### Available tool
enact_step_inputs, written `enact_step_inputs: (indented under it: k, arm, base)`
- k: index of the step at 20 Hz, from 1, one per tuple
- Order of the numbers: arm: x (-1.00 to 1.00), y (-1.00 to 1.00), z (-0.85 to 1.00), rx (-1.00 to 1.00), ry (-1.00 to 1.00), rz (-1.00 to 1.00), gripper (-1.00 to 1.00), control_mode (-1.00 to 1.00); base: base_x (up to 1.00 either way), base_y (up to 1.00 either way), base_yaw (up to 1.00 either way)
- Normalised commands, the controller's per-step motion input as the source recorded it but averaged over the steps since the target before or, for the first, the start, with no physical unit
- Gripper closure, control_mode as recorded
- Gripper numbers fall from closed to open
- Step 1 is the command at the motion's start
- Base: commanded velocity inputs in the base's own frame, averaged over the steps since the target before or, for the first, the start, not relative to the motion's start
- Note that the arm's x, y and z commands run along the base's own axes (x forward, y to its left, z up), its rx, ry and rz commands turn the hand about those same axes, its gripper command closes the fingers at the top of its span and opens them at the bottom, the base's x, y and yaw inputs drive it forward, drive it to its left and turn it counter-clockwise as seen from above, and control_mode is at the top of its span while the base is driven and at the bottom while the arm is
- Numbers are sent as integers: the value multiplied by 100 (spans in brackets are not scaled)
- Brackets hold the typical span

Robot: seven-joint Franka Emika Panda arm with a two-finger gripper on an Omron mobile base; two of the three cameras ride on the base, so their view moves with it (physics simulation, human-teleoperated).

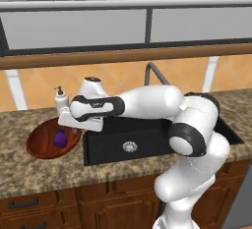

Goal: Pick the eggplant from the sink and place it in the bowl. Then pick the bowl and place it in the microwave. Then close the microwave door and press the start button.

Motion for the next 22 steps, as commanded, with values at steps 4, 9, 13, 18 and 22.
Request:
enact_step_inputs:
  k: [4, 9, 13, 18, 22]
  arm:
    - [-37, -71, 100, 0, -6, 0, 100, -100]
    - [-25, -90, 100, 0, -4, 0, 100, -100]
    - [-2, -91, 100, -1, -1, -1, 100, -100]
    - [-6, -91, 99, -9, -9, -1, 100, -100]
    - [-4, -73, 73, -6, -10, 0, 100, -100]
  base:
    - [0, 0, 0]
    - [0, 0, 0]
    - [0, 0, 0]
    - [0, 0, 0]
    - [0, 0, 0]
